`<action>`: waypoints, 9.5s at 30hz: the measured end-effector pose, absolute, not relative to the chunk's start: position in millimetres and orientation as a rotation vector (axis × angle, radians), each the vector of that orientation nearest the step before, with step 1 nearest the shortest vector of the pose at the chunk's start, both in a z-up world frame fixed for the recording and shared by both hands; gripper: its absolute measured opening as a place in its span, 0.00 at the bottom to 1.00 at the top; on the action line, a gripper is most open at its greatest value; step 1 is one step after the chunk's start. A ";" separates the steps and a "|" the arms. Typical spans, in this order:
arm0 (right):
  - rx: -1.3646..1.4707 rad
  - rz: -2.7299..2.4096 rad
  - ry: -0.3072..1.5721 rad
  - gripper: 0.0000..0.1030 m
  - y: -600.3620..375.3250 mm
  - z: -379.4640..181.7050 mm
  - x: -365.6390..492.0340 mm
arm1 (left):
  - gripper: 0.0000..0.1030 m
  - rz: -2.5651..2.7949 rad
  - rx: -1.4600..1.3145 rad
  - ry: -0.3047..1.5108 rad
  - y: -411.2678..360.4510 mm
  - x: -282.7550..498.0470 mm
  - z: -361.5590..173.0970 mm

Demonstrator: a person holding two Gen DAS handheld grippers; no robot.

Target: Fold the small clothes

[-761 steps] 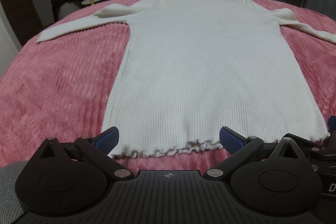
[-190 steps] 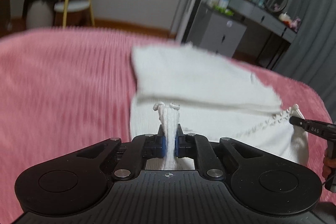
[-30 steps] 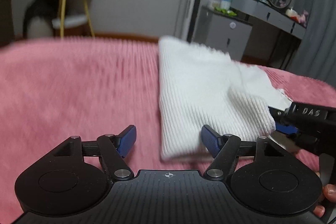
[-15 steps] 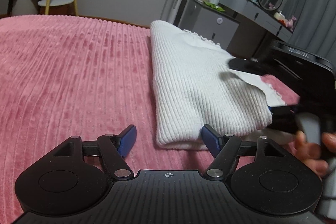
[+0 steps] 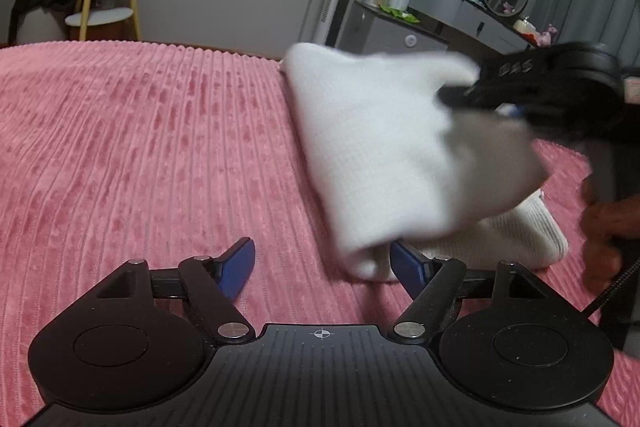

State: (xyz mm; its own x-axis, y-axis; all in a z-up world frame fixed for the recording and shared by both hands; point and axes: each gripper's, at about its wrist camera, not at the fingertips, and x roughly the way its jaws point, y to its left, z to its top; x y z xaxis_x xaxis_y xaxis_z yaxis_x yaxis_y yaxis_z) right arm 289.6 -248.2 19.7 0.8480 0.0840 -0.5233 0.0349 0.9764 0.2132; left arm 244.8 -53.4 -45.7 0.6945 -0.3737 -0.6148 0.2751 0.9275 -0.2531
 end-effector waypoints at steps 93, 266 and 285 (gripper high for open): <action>0.109 -0.245 0.478 0.37 -314.9 -25.7 240.0 | 0.91 -0.374 -0.072 0.800 -142.7 311.7 -23.2; -0.043 -0.046 0.616 0.05 -208.2 42.2 192.0 | 0.90 -0.122 0.102 0.846 -59.3 223.5 15.5; -0.247 0.007 0.717 0.07 -195.8 -4.6 283.3 | 0.99 -0.083 0.124 0.889 -70.0 318.2 -35.2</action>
